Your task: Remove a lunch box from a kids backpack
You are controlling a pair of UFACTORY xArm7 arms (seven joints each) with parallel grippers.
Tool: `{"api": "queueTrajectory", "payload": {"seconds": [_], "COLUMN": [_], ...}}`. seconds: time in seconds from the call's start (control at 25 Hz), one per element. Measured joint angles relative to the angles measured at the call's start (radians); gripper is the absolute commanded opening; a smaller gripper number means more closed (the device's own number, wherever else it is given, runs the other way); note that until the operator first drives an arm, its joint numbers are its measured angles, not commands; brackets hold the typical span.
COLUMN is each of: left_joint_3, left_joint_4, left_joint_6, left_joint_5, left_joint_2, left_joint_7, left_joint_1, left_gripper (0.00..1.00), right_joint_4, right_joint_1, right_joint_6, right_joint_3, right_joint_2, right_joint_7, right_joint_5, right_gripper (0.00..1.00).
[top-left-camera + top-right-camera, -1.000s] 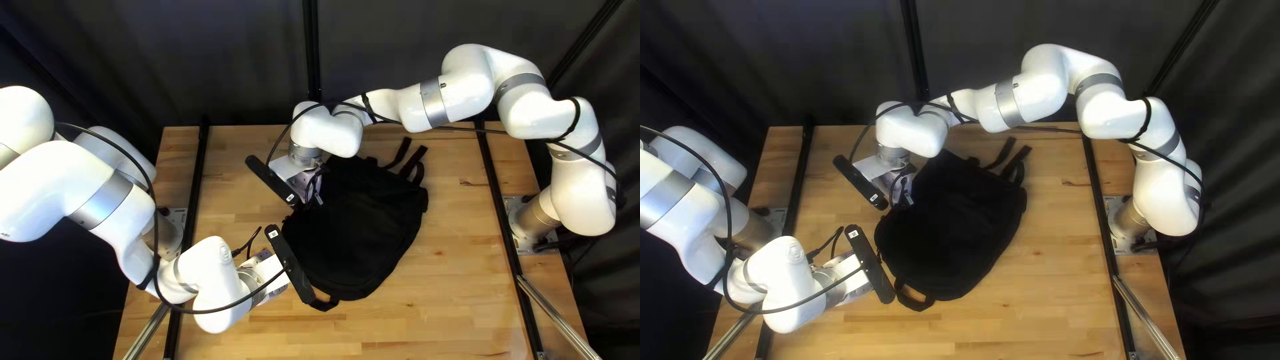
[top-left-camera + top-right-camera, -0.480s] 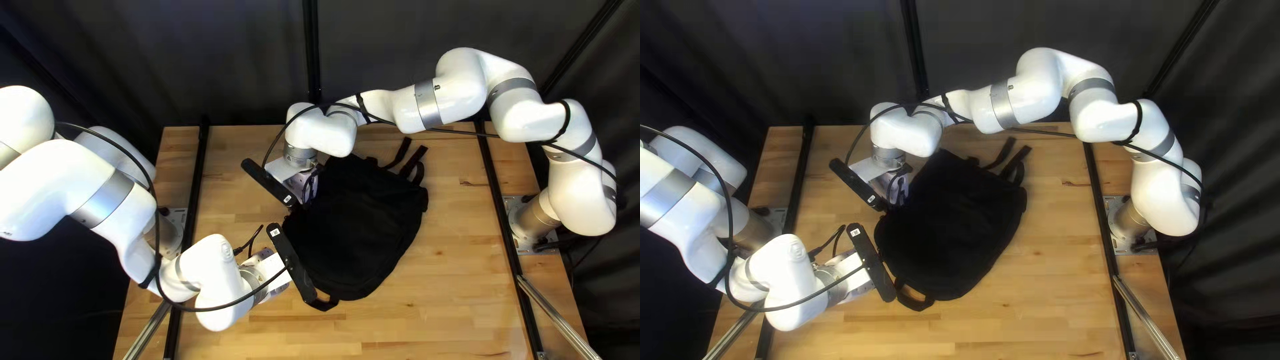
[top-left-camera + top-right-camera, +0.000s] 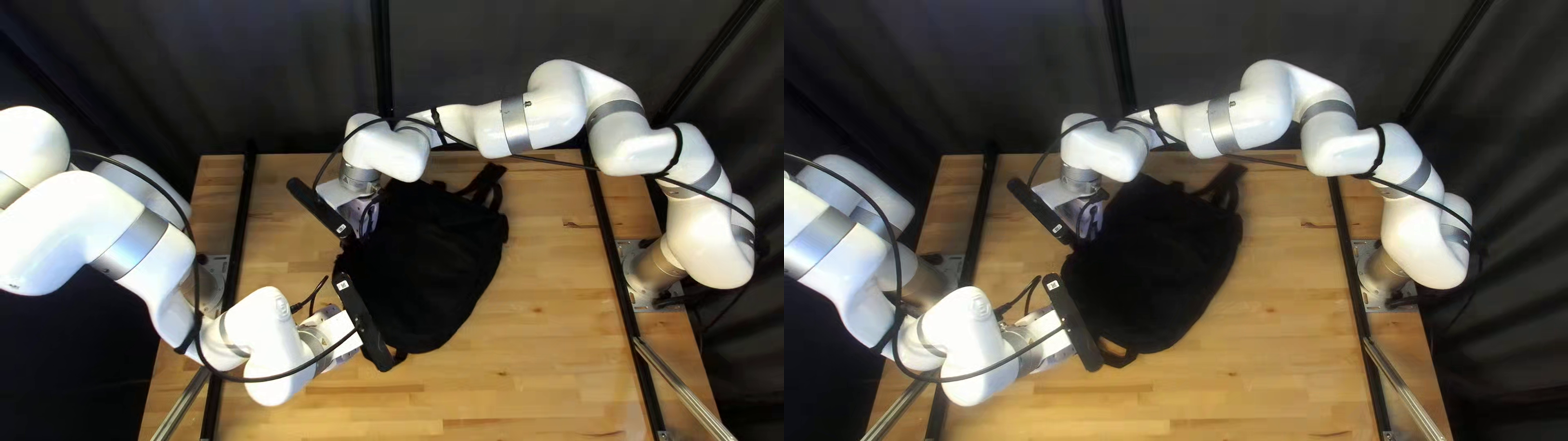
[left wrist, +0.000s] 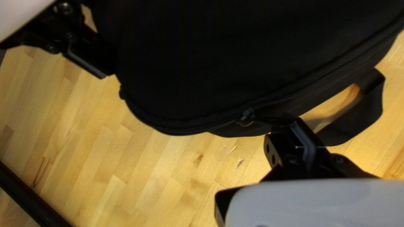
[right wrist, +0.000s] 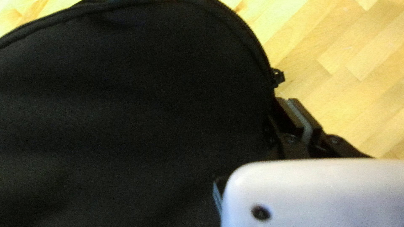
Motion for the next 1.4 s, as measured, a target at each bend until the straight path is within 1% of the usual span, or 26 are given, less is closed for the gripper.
{"api": "queueTrajectory", "payload": {"seconds": [0.4,1.0,1.4], "left_joint_3": [0.013,0.021,0.033], "left_joint_4": [0.037,0.065,0.125], "left_joint_6": [-0.016,-0.044,-0.077], "left_joint_5": [0.001,0.001,0.003], "left_joint_2": [0.029,0.065,0.137], "left_joint_7": [0.034,0.044,0.066], "left_joint_1": [0.012,0.019,0.033], "left_gripper": [0.0,0.0,0.0], "right_joint_4": [-0.014,0.024,0.032], "right_joint_1": [0.001,0.015,0.023], "right_joint_6": [-0.031,-0.024,-0.023], "right_joint_3": [0.0,-0.002,-0.002], "right_joint_2": [0.0,0.034,0.04], "right_joint_7": [0.003,0.005,0.008], "right_joint_5": [0.005,-0.003,-0.005], "right_gripper": [0.0,0.0,0.0]}}
